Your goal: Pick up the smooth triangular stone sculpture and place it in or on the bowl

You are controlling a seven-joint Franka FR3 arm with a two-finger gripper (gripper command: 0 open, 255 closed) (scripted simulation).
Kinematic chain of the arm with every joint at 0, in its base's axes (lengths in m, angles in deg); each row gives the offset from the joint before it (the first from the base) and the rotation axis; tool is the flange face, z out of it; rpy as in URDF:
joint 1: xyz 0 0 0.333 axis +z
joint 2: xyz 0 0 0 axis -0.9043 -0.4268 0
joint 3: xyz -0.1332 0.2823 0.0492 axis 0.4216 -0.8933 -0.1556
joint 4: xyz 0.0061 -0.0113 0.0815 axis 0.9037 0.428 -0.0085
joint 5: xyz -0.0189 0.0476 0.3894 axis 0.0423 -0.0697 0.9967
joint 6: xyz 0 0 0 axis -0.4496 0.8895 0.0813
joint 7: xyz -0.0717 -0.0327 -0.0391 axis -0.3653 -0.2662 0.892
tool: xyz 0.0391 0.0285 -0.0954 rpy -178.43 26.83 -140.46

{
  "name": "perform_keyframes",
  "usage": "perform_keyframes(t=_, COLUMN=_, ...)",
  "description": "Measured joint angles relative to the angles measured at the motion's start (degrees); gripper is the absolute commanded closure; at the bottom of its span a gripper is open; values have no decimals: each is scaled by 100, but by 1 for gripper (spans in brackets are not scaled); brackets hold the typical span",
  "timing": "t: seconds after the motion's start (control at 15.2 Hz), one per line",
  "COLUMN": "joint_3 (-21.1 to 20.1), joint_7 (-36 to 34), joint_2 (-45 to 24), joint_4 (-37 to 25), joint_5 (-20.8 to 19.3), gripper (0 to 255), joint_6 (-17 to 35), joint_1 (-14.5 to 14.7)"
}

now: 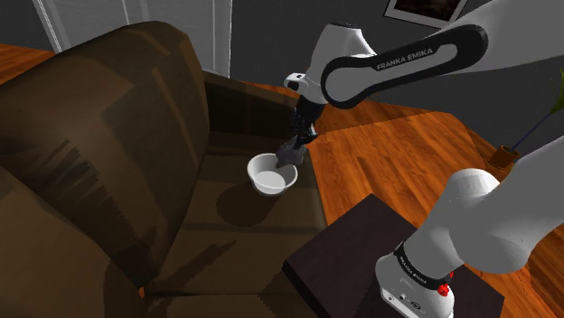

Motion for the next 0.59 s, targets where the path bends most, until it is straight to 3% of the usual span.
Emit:
perform_keyframes(t=0.46, joint_3=370, joint_7=727, joint_2=-1330, joint_4=-1584, joint_5=373, gripper=255, joint_6=-284, joint_1=-95)
perform_keyframes(t=0.59, joint_3=397, joint_7=806, joint_2=-1459, joint_4=-1652, joint_5=422, gripper=255, joint_6=-229, joint_1=-115)
